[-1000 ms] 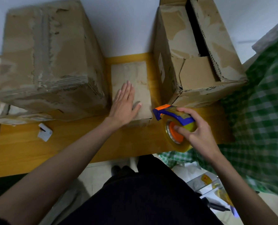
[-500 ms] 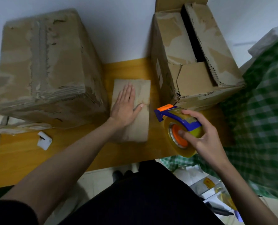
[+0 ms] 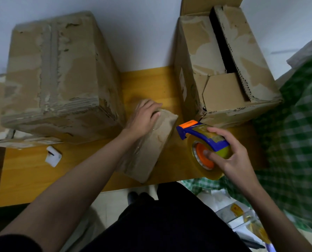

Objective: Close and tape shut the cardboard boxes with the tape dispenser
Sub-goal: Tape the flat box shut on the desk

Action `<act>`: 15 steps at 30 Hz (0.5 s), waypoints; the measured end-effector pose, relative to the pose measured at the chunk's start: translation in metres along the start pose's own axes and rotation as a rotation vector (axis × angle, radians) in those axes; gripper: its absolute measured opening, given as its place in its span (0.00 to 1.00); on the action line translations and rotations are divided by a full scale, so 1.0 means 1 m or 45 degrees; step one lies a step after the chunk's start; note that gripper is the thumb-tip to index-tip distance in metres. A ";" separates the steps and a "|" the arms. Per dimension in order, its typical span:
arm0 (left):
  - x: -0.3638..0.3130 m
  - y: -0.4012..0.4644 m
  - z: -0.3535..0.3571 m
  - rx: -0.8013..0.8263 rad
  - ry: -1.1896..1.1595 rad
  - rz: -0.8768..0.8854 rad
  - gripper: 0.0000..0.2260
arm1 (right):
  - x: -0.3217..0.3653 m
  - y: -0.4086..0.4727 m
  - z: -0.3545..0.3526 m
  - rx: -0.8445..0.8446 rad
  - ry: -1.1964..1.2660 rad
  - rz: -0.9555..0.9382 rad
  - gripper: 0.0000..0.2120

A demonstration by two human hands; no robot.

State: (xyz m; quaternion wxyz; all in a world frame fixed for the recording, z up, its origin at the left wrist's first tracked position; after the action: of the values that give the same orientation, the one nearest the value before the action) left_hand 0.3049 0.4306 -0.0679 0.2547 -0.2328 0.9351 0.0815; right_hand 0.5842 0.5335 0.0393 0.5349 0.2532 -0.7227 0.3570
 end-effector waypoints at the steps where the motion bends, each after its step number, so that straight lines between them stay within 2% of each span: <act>1: 0.002 0.007 0.004 0.004 -0.070 -0.047 0.14 | 0.000 -0.001 -0.001 -0.004 0.000 0.001 0.26; 4: 0.012 0.019 0.011 -0.019 -0.202 -0.116 0.08 | -0.004 -0.006 -0.007 -0.040 -0.021 -0.008 0.27; 10: 0.021 0.028 0.014 0.005 -0.220 -0.134 0.07 | -0.010 -0.012 -0.014 -0.105 0.010 -0.015 0.27; 15: 0.020 0.036 0.011 0.038 -0.316 -0.292 0.07 | -0.006 -0.007 -0.013 -0.090 0.013 -0.021 0.26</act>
State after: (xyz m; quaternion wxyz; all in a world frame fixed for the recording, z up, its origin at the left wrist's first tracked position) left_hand 0.2778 0.4572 -0.0867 0.3792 -0.3223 0.8649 0.0660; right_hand 0.5993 0.5391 0.0376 0.5500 0.2383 -0.7300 0.3283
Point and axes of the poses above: each hand's wrist, its own y-axis towards the middle knuckle, its own z-axis out of the palm, x = y × z, the point moved 2 cm from there along y, towards the middle knuckle
